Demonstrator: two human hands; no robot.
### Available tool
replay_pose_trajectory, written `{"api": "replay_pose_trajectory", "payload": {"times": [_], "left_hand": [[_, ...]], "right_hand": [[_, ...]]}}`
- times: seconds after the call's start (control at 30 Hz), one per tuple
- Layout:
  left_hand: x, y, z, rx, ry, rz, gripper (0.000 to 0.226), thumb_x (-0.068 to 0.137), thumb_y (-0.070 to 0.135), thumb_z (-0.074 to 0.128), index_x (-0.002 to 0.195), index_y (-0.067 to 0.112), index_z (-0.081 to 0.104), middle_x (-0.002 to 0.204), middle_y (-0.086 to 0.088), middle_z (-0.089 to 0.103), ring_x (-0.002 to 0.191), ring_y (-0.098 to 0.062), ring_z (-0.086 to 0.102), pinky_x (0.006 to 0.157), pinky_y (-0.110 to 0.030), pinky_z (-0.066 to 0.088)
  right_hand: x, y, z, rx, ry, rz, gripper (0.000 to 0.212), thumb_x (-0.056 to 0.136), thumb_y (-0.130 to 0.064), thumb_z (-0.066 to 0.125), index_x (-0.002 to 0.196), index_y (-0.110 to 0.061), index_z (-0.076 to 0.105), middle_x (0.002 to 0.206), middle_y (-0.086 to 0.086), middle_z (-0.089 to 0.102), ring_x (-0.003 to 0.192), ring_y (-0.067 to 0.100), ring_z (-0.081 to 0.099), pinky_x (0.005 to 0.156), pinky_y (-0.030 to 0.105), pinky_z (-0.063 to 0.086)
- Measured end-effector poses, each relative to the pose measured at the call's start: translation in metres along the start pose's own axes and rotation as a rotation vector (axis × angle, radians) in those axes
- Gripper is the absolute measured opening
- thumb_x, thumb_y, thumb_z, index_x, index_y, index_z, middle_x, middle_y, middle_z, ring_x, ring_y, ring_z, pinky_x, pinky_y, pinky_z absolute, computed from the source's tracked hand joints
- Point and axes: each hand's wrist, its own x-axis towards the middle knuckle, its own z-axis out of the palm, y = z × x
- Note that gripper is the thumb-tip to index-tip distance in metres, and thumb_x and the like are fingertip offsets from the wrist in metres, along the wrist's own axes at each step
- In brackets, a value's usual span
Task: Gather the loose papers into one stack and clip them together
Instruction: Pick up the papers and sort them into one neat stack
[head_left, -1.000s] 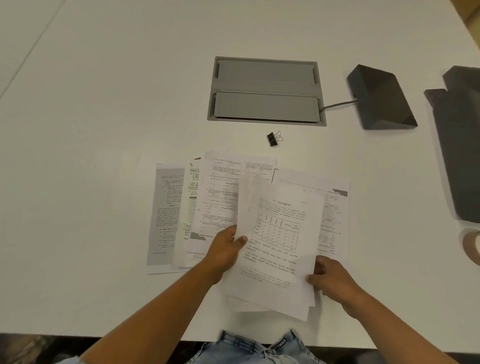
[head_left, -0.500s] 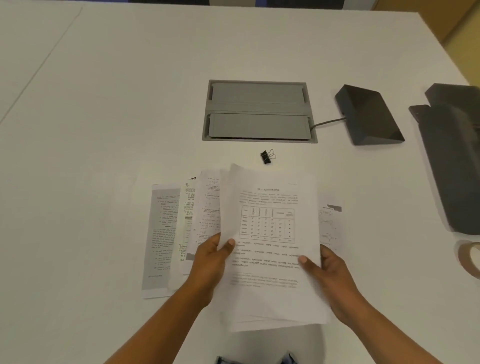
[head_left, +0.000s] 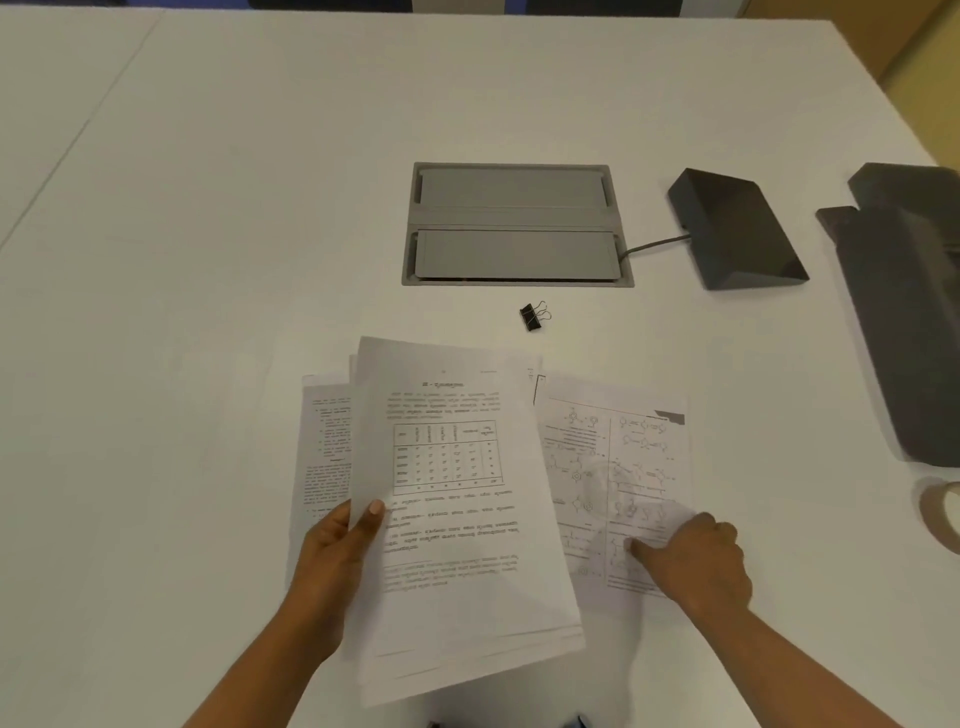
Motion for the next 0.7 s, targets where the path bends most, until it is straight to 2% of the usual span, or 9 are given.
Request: {"api": "replay_pose_trajectory", "payload": {"times": [0.1,0.2,0.27,0.33,0.37,0.4,0.5,0.6,0.7], "left_hand": [[0.000,-0.006,-0.004,-0.006,0.014,-0.014,0.023,0.095,0.031,0.060,0.113,0.022,0.069,0.107,-0.001,0.078,0.098,-0.032,0.073,0.092,-0.057,0.055],[0.002,-0.010,-0.005,-0.030,0.022,-0.028,0.026,0.095,0.032,0.060,0.117,0.021,0.068,0.110,-0.003,0.077,0.098,-0.033,0.073,0.091,-0.059,0.055],[0.004,-0.013,-0.006,-0.042,0.034,-0.026,0.027,0.095,0.031,0.060,0.118,0.020,0.067,0.111,-0.004,0.076,0.097,-0.033,0.073,0.090,-0.058,0.055],[0.006,-0.015,-0.006,-0.048,0.045,-0.018,0.027,0.095,0.030,0.061,0.119,0.019,0.066,0.111,-0.004,0.076,0.095,-0.033,0.074,0.088,-0.058,0.056],[0.006,-0.015,-0.006,-0.053,0.046,-0.015,0.027,0.095,0.030,0.061,0.119,0.019,0.066,0.111,-0.004,0.076,0.094,-0.032,0.074,0.087,-0.057,0.057],[0.007,-0.016,-0.006,-0.056,0.049,-0.015,0.027,0.095,0.030,0.061,0.119,0.019,0.066,0.110,-0.004,0.077,0.093,-0.032,0.075,0.086,-0.057,0.058],[0.008,-0.017,-0.006,-0.052,0.061,-0.013,0.025,0.095,0.030,0.061,0.117,0.019,0.067,0.106,-0.003,0.078,0.091,-0.032,0.075,0.081,-0.052,0.060],[0.008,-0.017,-0.006,-0.047,0.066,-0.011,0.025,0.095,0.030,0.061,0.116,0.020,0.068,0.106,-0.003,0.078,0.092,-0.032,0.074,0.082,-0.052,0.060],[0.007,-0.017,-0.006,-0.049,0.078,-0.011,0.025,0.095,0.029,0.061,0.116,0.020,0.068,0.108,-0.004,0.077,0.095,-0.034,0.073,0.086,-0.056,0.058]], "right_hand": [[0.002,-0.001,0.003,0.067,0.003,0.007,0.096,0.062,-0.054,0.085,0.128,0.001,0.040,0.124,0.020,0.051,0.111,0.038,0.059,0.079,0.044,0.053],[0.010,0.004,0.004,0.351,-0.022,0.052,0.091,0.062,-0.033,0.091,0.129,0.001,0.040,0.126,0.023,0.057,0.112,0.041,0.060,0.082,0.042,0.050],[0.011,0.010,0.005,0.428,-0.032,0.059,0.076,0.063,-0.029,0.091,0.121,-0.002,0.050,0.120,0.020,0.064,0.104,0.038,0.063,0.081,0.039,0.053],[0.009,0.013,0.004,0.433,-0.035,0.041,0.046,0.067,-0.029,0.088,0.100,-0.011,0.061,0.110,0.016,0.070,0.088,0.032,0.063,0.079,0.041,0.056],[0.008,0.013,0.005,0.436,-0.037,0.039,0.040,0.069,-0.030,0.087,0.095,-0.013,0.062,0.108,0.016,0.071,0.085,0.030,0.063,0.077,0.040,0.056],[0.007,0.013,0.005,0.421,-0.027,0.038,0.044,0.069,-0.034,0.086,0.097,-0.012,0.063,0.110,0.016,0.070,0.088,0.032,0.063,0.078,0.039,0.055],[0.005,0.004,0.010,0.293,0.014,0.093,0.090,0.056,-0.055,0.087,0.118,0.000,0.053,0.118,0.020,0.060,0.106,0.038,0.061,0.083,0.042,0.055],[0.000,-0.008,0.011,0.255,0.005,0.104,0.095,0.058,-0.045,0.090,0.125,0.002,0.043,0.124,0.023,0.052,0.114,0.040,0.055,0.085,0.044,0.051],[0.003,-0.012,0.011,0.315,-0.004,0.130,0.095,0.057,-0.034,0.094,0.125,0.002,0.040,0.124,0.024,0.055,0.111,0.043,0.058,0.084,0.046,0.052]]}}
